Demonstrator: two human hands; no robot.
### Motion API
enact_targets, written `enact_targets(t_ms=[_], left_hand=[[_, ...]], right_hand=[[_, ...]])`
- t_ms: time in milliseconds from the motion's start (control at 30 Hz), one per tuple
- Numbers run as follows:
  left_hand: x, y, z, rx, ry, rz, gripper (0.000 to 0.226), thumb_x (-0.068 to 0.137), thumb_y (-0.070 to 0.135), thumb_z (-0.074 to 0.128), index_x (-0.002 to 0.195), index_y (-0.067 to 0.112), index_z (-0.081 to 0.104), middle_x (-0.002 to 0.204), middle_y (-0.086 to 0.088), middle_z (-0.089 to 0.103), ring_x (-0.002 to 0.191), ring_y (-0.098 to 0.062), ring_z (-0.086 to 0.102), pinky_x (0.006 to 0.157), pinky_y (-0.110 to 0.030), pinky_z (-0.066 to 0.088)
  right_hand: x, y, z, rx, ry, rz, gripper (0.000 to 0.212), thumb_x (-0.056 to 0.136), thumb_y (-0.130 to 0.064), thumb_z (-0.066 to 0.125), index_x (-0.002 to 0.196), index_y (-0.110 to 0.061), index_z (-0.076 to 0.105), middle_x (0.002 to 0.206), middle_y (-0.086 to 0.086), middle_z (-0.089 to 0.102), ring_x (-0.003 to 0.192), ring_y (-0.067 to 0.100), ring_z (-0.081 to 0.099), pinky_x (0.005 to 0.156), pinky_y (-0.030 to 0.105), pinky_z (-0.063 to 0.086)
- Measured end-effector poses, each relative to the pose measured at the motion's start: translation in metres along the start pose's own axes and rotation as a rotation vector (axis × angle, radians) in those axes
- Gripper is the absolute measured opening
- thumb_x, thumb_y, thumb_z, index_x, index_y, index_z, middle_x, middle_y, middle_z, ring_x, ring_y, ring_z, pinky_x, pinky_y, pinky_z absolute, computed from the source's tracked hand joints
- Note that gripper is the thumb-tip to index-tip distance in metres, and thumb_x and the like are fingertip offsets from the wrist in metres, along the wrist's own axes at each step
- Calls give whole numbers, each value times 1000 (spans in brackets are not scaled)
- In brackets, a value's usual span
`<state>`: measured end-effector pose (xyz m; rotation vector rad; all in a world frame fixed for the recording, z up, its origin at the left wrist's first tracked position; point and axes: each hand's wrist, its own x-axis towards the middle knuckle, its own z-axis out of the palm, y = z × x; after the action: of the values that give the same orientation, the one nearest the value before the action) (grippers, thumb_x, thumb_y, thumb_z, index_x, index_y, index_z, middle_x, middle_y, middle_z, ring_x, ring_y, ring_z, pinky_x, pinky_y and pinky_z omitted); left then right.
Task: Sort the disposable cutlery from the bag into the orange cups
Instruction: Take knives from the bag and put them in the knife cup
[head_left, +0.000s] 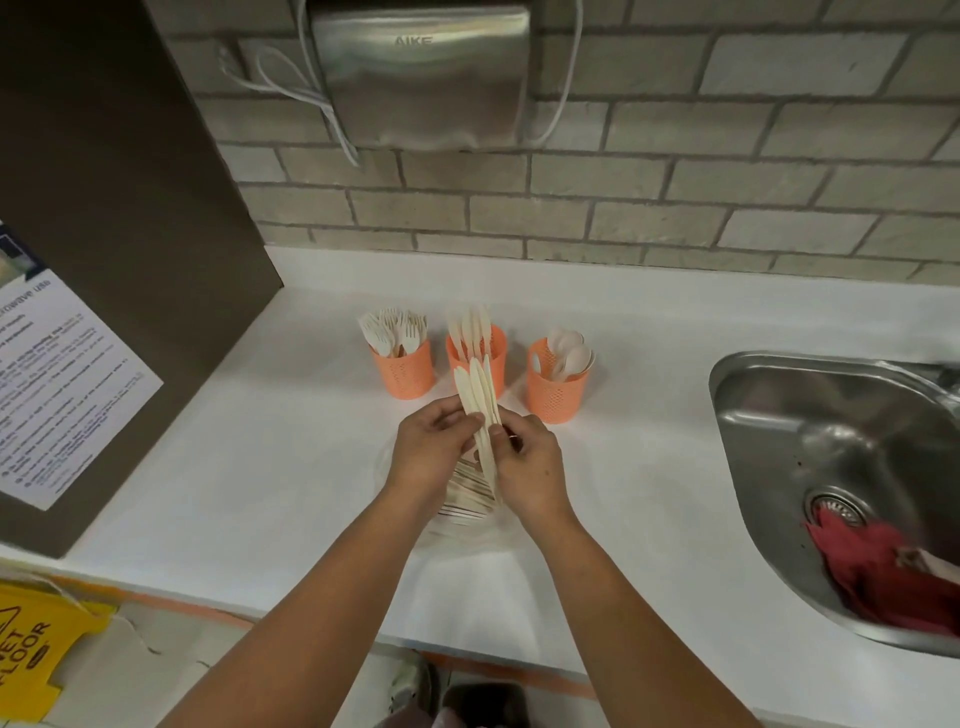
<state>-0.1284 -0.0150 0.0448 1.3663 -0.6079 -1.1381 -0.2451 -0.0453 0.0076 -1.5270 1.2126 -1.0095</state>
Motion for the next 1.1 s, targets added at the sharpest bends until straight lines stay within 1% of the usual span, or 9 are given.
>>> enact_targets(t_ms=[100, 233, 367, 533, 633, 800, 967, 1033, 1100], left_hand=[[11, 1, -3, -69, -64, -43, 32, 93, -5, 67, 122, 8, 73, 112, -11, 79, 98, -20, 76, 83, -26, 57], [22, 0, -7, -76, -105, -88, 33, 92, -2, 70, 124, 8, 73, 115, -13, 78, 107, -23, 75, 90, -30, 58], [33, -2, -14, -21, -115, -99, 26, 89, 9, 79, 116, 10, 78, 112, -20, 77, 94, -23, 70, 91, -33, 60], [45, -1, -26, 40, -102, -96, 17, 91, 10, 77, 106, 16, 82, 108, -21, 77, 88, -23, 64, 85, -30, 55], [51, 1, -29, 66, -94, -68, 19, 91, 12, 78, 108, 19, 82, 103, -18, 78, 86, -26, 65, 86, -37, 54], [60, 21, -29, 102, -79, 41, 21, 92, 11, 77, 110, 20, 81, 100, -11, 80, 89, -22, 71, 91, -38, 58], [79, 53, -21, 182, -109, 205, 19, 92, 8, 77, 106, 20, 80, 92, -1, 81, 83, -12, 75, 74, -24, 58], [88, 66, -16, 209, -100, 244, 18, 92, 8, 77, 108, 15, 81, 89, -1, 80, 74, -8, 72, 66, -18, 53], [98, 77, -11, 246, -75, 278, 19, 91, 9, 77, 109, 13, 80, 92, -4, 80, 79, -10, 74, 67, -15, 54]], right_hand=[[4, 4, 4, 80, 12, 57, 35, 101, -13, 54, 122, -33, 73, 104, -1, 66, 93, 17, 70, 89, 34, 57], [7, 2, 9, 120, 24, 95, 33, 101, -16, 55, 119, -36, 74, 105, 0, 64, 85, 23, 73, 83, 44, 61], [10, 0, 12, 135, -7, 76, 30, 102, -18, 57, 118, -35, 75, 103, 11, 58, 73, 27, 73, 67, 31, 61], [13, 3, 21, 158, -35, 109, 34, 102, -14, 54, 119, -35, 74, 110, 8, 63, 81, 25, 74, 77, 43, 63], [20, 2, 26, 80, -16, 56, 33, 100, -13, 56, 121, -33, 72, 111, -1, 70, 94, 11, 69, 88, 30, 55], [42, -13, 29, 2, -23, -70, 25, 98, -12, 58, 113, -23, 74, 103, 2, 71, 88, 12, 64, 77, 18, 49], [77, -43, 26, -28, -14, -159, 24, 97, -8, 62, 117, -18, 69, 82, -2, 67, 72, 11, 61, 66, 21, 49], [91, -55, 22, -69, -19, -179, 22, 97, -9, 63, 113, -23, 66, 75, -9, 61, 66, 4, 59, 63, 14, 45], [108, -65, 16, -129, -38, -167, 16, 98, -15, 62, 110, -24, 66, 75, -10, 61, 65, 2, 60, 60, 11, 42]])
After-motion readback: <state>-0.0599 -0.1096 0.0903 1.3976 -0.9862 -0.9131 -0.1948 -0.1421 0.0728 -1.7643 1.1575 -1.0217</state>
